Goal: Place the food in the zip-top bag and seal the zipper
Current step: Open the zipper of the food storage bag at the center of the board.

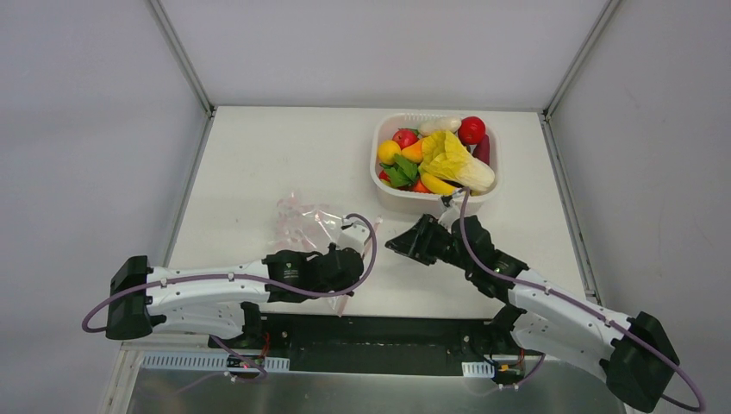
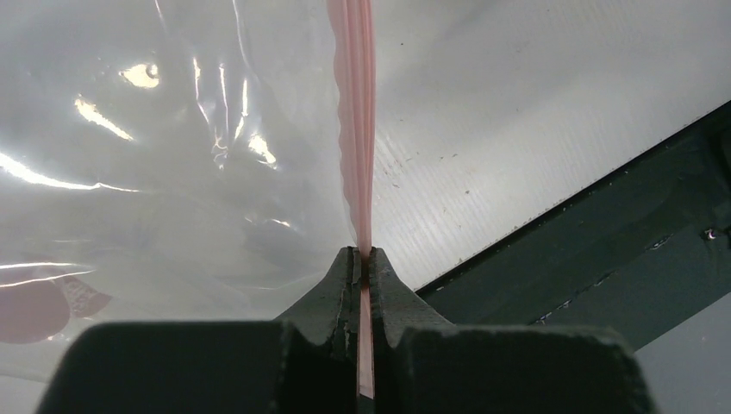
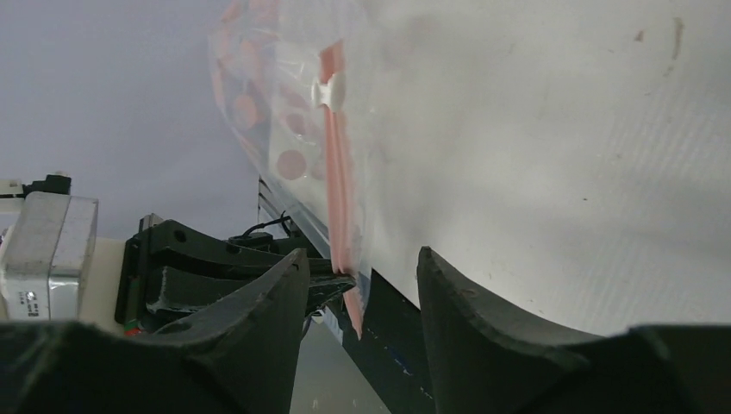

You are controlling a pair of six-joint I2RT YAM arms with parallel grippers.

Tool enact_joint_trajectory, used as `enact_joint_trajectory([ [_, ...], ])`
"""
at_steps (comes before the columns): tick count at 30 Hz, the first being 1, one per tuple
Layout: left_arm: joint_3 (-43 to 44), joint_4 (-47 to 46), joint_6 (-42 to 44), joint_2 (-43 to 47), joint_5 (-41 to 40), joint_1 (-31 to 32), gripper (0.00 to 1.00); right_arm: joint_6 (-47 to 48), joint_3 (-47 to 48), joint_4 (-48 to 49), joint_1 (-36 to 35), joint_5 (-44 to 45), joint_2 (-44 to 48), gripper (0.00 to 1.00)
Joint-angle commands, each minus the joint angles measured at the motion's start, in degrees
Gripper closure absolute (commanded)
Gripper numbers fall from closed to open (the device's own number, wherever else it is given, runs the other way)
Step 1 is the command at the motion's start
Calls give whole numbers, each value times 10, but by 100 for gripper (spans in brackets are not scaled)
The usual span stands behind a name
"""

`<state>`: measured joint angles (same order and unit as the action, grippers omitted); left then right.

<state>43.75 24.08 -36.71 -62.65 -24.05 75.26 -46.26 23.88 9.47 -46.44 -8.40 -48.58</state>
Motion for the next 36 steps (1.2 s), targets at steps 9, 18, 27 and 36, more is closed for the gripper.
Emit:
enact_joint_trajectory([
  [9, 39, -34, 18, -18, 14, -6, 100, -3, 57, 98, -18, -65, -124, 56],
  [18, 41, -26, 19, -24, 12, -5, 100, -7, 77, 120, -19, -72, -171, 56],
  [27, 41, -26, 23, -20, 7, -5, 100, -15, 72, 100, -21, -42, -186, 59],
  [36, 40, -18, 20, -21, -2, -5, 100, 6, 85, 81, -24, -65, -182, 56],
])
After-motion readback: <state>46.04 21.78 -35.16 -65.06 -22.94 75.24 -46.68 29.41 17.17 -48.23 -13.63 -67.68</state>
